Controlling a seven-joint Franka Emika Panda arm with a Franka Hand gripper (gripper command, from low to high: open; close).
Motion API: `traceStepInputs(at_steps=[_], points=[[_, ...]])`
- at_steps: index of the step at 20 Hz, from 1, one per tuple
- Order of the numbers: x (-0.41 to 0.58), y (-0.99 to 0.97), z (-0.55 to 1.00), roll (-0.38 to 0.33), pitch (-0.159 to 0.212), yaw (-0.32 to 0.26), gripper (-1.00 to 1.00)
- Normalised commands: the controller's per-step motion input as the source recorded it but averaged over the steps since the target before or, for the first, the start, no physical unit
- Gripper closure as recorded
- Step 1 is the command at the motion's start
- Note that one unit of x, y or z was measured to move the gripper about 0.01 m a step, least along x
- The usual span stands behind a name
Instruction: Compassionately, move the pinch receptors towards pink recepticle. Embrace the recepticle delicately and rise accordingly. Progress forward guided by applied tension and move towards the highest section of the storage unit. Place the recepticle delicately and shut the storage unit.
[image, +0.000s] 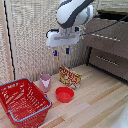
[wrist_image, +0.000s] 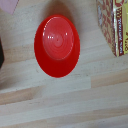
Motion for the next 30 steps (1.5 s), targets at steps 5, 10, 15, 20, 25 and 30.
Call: traceStepInputs(at_steps=[5, 10, 15, 20, 25, 30], points=[[0.657, 0.24, -0.28, -0.014, 0.031, 0.009, -1.00], [0.693, 0.21, -0.23, -0.003, 0.050, 0.012, -1.00], [0.581, 0.18, -0.25, -0.010, 0.066, 0.012, -1.00], [0.355, 0.15, -0.29, -0.035, 0.131, 0.014, -1.00], [0.062, 0.09, -0.27, -0.050, 0.169, 0.013, -1.00], [0.048, 0.11, -0.28, -0.044, 0.064, 0.007, -1.00]])
